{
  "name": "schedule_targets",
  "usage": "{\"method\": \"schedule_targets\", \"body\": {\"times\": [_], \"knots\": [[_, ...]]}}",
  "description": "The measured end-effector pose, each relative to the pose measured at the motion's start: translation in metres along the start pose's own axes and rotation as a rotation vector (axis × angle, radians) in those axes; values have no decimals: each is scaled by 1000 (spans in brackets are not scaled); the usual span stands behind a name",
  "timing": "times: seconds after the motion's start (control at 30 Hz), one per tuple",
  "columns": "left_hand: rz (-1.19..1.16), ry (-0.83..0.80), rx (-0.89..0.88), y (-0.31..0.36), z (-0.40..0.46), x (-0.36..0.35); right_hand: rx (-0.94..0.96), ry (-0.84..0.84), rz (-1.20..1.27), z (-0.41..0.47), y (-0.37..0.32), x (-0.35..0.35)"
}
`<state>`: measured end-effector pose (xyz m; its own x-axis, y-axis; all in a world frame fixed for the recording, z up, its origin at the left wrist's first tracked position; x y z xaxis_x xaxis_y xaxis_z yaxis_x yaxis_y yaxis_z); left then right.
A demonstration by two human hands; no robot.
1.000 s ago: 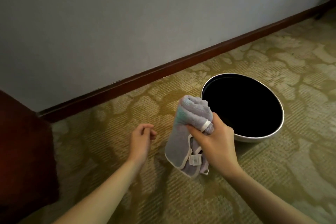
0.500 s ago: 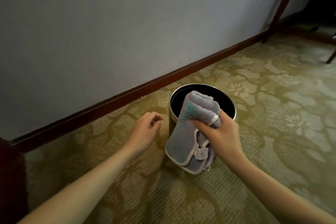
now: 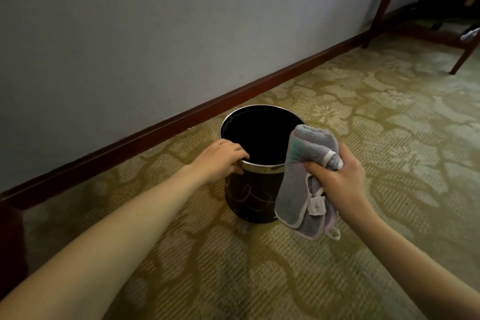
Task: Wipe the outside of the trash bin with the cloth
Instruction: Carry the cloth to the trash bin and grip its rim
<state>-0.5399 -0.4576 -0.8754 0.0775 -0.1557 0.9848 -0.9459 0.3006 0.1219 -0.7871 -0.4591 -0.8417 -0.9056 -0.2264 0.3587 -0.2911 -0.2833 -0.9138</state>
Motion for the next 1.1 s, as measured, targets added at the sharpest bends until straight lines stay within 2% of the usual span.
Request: {"method": "schedule_targets", "body": {"times": [0.23, 0.57, 0.67, 0.83, 1.1], "knots": [[71, -14, -89, 0, 5, 6, -121, 21, 37, 3, 31, -1], [127, -10, -16, -7, -1, 10, -141, 25, 99, 11, 41, -9], [63, -35, 94, -18, -15, 18, -131, 4, 112, 13, 36, -19], [-140, -168, 385, -51, -33, 44, -112, -70, 133, 21, 21, -51], [-300, -84, 751, -96, -91, 72, -45, -201, 137, 42, -17, -102]]}}
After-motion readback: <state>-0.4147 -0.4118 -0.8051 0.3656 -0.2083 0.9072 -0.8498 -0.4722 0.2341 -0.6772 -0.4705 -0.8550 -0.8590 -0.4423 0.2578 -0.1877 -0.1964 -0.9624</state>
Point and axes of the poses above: each hand's wrist, its own z-axis towards the middle knuckle, its own x-axis out of the back of the hand, y = z × x, the point moved 5 cm from there along z, towards the middle knuckle, and after that the axes turned 12 degrees about -y, right-handed, at the moved point
